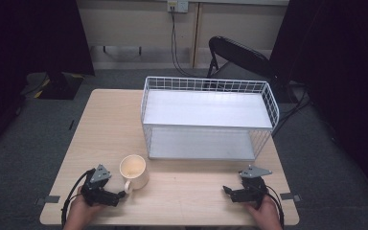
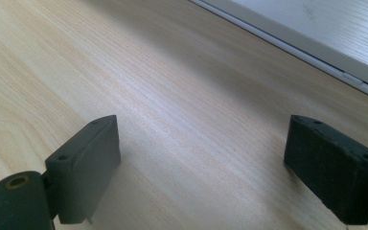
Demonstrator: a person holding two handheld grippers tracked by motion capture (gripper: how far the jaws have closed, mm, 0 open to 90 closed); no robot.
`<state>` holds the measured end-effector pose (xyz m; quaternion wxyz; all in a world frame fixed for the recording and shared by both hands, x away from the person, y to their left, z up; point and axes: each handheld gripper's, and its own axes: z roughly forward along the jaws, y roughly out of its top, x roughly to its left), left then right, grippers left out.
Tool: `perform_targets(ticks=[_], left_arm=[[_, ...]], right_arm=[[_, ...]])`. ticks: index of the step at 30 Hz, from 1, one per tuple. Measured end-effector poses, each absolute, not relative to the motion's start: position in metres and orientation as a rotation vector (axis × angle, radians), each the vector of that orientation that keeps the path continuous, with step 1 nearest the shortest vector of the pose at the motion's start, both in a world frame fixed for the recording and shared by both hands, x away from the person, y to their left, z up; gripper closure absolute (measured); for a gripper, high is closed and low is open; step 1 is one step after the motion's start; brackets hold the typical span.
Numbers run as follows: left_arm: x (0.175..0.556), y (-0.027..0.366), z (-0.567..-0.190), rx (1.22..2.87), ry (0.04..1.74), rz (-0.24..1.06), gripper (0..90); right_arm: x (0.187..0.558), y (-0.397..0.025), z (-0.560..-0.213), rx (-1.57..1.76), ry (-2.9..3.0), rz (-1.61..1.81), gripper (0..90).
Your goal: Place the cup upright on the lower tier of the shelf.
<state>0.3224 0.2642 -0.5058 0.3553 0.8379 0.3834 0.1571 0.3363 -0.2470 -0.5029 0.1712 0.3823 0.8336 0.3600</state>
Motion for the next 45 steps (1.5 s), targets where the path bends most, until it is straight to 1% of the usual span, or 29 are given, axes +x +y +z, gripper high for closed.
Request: perform_targets(ticks=[7,9,11,13,14,16,18,25,34,37,45], left_arm=[[0.322,0.264,-0.506,2.165,0.996,0.406,0.0],[0.323,0.264,-0.504,2.178,0.997,0.397,1.4],[0.322,0.267,-0.5,2.186,0.991,0.388,7.3],[0.322,0.271,-0.497,2.162,1.002,0.348,18.9],[0.322,0.273,-0.496,2.147,1.021,0.334,19.6],[0.322,0.274,-0.496,2.139,1.039,0.327,18.1],[0.319,0.278,-0.49,2.141,1.035,0.335,20.7],[0.311,0.277,-0.479,2.147,1.009,0.342,20.8],[0.297,0.27,-0.474,2.176,0.956,0.328,21.3],[0.288,0.263,-0.468,2.171,0.918,0.346,21.5],[0.284,0.252,-0.465,2.162,0.877,0.339,22.3]], right_arm=[[0.336,-0.247,-0.503,1.086,2.367,1.022,11.7],[0.336,-0.247,-0.503,1.086,2.367,1.022,11.6],[0.336,-0.247,-0.503,1.086,2.367,1.023,11.6],[0.336,-0.247,-0.503,1.086,2.367,1.023,11.7],[0.336,-0.247,-0.503,1.086,2.367,1.023,11.6],[0.336,-0.247,-0.503,1.083,2.367,1.023,11.6],[0.336,-0.247,-0.503,1.086,2.367,1.023,11.7],[0.336,-0.247,-0.503,1.086,2.367,1.022,11.6],[0.336,-0.247,-0.503,1.086,2.367,1.022,11.6],[0.336,-0.247,-0.503,1.086,2.367,1.022,11.6],[0.336,-0.247,-0.503,1.086,2.367,1.022,11.6]])
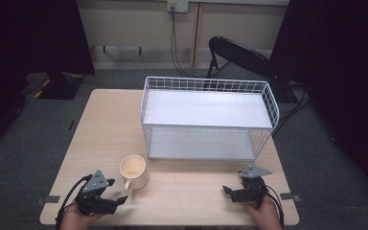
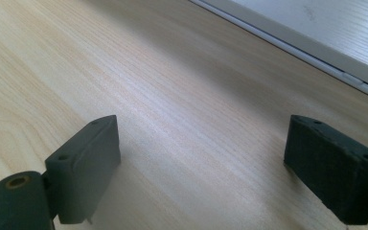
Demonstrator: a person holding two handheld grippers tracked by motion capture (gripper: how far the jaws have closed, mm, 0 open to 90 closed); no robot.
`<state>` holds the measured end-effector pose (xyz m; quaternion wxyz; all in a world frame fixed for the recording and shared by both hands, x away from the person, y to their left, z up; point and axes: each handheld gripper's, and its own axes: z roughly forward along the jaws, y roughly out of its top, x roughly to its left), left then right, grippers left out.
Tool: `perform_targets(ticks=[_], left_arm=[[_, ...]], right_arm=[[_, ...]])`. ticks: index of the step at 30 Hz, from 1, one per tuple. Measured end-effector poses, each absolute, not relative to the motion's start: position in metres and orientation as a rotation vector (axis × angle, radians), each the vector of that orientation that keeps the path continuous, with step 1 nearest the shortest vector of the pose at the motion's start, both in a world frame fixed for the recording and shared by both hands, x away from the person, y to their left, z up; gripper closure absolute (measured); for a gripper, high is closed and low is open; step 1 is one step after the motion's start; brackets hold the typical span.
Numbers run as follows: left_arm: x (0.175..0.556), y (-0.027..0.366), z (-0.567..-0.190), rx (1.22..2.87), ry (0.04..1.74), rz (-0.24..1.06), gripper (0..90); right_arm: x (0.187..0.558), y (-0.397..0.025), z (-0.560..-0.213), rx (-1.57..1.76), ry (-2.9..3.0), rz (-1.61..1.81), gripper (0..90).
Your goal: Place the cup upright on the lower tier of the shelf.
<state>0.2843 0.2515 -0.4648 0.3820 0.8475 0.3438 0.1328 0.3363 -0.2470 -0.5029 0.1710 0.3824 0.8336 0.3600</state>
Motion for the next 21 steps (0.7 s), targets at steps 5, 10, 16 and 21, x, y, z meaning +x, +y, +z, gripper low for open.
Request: perform_targets(ticks=[5,10,16,21], left_arm=[[0.2829,0.2463,-0.4644,2.143,0.876,0.329,21.7],[0.2846,0.2435,-0.4642,2.119,0.899,0.324,23.1],[0.2844,0.2444,-0.4644,2.095,0.886,0.294,30.6],[0.283,0.2433,-0.4636,2.091,0.857,0.273,38.2]], right_arm=[[0.3363,-0.2471,-0.5029,1.086,2.367,1.022,11.6],[0.3363,-0.247,-0.5029,1.086,2.367,1.023,11.6],[0.3363,-0.247,-0.5029,1.086,2.367,1.023,11.6],[0.3363,-0.247,-0.5029,1.085,2.367,1.022,11.6]])
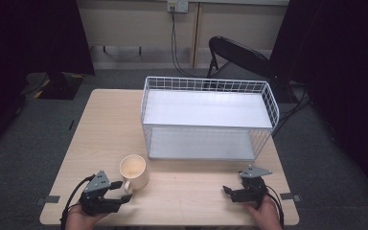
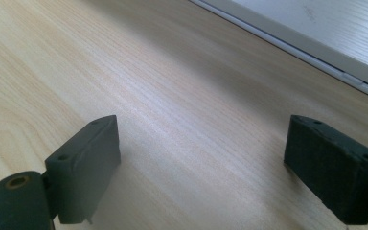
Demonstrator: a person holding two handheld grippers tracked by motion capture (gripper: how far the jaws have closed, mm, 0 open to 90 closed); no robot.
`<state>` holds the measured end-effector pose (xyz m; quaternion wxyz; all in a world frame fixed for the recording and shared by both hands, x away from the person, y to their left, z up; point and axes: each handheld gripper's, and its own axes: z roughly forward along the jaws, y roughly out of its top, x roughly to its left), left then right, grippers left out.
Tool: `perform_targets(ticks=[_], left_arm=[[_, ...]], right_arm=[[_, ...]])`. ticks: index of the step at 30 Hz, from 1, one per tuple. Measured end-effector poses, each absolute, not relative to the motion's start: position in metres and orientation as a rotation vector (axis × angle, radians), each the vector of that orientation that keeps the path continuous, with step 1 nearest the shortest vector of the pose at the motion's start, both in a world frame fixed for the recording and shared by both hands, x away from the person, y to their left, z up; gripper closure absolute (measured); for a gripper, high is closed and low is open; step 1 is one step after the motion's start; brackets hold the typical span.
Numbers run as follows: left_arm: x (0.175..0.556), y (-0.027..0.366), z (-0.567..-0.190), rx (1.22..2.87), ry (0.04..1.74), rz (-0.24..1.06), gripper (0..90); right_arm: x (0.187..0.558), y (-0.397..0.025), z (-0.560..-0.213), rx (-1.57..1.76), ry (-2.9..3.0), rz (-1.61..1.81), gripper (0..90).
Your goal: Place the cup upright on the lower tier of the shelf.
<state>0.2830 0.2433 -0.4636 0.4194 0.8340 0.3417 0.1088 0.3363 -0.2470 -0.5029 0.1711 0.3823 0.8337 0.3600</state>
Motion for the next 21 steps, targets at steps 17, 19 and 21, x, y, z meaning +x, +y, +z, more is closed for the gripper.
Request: perform_targets(ticks=[17,19,21], left_arm=[[0.2845,0.2391,-0.4629,2.062,0.82,0.247,50.0],[0.2849,0.239,-0.4628,2.063,0.812,0.247,51.6],[0.2853,0.2389,-0.4624,2.063,0.806,0.246,52.1]], right_arm=[[0.3363,-0.247,-0.5029,1.086,2.367,1.022,11.7],[0.3364,-0.247,-0.5029,1.086,2.367,1.023,11.7],[0.3363,-0.247,-0.5029,1.086,2.367,1.023,11.6]])
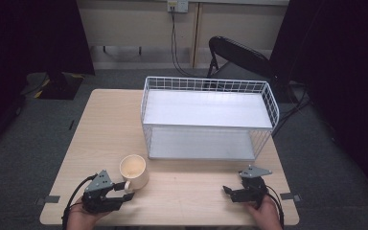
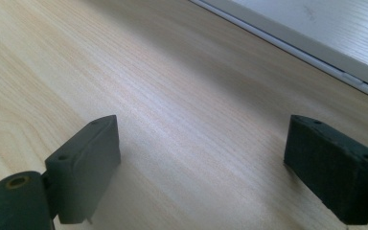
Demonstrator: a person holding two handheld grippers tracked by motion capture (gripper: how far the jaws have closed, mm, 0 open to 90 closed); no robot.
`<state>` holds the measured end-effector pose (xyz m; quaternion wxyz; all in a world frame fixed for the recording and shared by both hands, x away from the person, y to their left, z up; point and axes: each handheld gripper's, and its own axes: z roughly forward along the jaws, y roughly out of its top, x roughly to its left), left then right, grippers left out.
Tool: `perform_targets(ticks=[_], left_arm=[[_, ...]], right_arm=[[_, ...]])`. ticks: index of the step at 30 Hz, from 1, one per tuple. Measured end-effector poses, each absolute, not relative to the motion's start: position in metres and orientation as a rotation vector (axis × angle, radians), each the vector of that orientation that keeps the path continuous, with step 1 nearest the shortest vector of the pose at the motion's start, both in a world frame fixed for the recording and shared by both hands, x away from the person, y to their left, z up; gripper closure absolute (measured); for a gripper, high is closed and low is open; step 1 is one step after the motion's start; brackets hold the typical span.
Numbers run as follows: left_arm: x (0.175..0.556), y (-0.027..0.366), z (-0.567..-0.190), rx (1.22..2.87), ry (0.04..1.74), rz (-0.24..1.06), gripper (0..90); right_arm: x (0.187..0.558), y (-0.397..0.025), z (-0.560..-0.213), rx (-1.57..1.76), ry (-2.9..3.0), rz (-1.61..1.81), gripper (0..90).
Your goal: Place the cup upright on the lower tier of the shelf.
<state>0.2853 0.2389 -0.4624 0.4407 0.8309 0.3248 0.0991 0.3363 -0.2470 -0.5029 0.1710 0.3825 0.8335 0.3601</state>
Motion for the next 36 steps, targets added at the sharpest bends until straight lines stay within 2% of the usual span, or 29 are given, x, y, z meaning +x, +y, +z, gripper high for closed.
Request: perform_targets(ticks=[9,21,28,34,36], left_arm=[[0.2877,0.2348,-0.4621,2.085,0.78,0.243,57.7],[0.2899,0.2336,-0.46,2.081,0.787,0.233,60.2],[0.2918,0.2315,-0.4606,2.095,0.784,0.232,67.2],[0.2917,0.2313,-0.4603,2.096,0.789,0.238,76.8],[0.2919,0.2306,-0.4602,2.1,0.784,0.234,76.9]], right_arm=[[0.3363,-0.247,-0.5029,1.086,2.367,1.023,11.7],[0.3363,-0.247,-0.5029,1.087,2.367,1.023,11.6],[0.3364,-0.2471,-0.5029,1.085,2.368,1.022,11.7],[0.3364,-0.247,-0.5029,1.086,2.368,1.022,11.7],[0.3363,-0.247,-0.5029,1.086,2.367,1.022,11.6]])
